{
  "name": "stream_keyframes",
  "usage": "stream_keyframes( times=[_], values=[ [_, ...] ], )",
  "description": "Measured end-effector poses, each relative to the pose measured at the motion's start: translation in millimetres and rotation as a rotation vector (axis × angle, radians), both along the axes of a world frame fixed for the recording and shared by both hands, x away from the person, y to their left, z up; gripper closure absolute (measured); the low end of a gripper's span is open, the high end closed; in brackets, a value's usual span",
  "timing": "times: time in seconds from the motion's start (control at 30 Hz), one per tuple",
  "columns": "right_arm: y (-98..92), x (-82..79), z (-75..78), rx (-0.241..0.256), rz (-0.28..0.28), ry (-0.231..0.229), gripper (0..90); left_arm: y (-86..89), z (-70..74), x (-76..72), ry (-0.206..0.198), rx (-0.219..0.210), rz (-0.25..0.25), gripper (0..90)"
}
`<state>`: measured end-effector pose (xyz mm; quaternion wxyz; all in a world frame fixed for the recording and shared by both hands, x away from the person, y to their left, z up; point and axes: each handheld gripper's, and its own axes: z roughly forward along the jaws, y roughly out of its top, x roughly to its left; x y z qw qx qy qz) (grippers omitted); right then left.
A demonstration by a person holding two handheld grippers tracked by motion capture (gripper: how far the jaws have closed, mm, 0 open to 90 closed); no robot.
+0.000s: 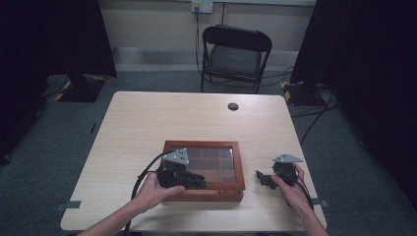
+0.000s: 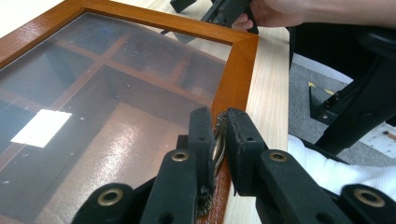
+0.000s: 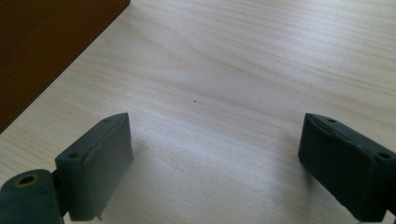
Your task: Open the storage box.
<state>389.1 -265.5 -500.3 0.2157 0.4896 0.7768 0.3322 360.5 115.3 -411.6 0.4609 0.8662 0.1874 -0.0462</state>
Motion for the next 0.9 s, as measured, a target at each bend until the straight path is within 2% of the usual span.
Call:
stream_keyframes(
  times=[0.33,0.57,0.67,0.9],
  values=[
    [0.0,0.0,0.0,0.0,0.0,0.0,9.1,0.4,7.4,1.4,-0.008,0.009,0.002,80.8],
    [0.0,0.0,0.0,0.0,0.0,0.0,9.1,-1.8,11.2,4.2,0.014,0.028,0.001,80.8],
    [0.1,0.0,0.0,0.0,-0.002,0.0,9.1,-1.0,14.7,4.7,0.016,0.004,0.014,80.7],
    [0.1,0.0,0.0,0.0,-0.002,0.0,9.0,-1.3,21.2,6.2,0.014,0.012,0.02,80.6]
  ],
)
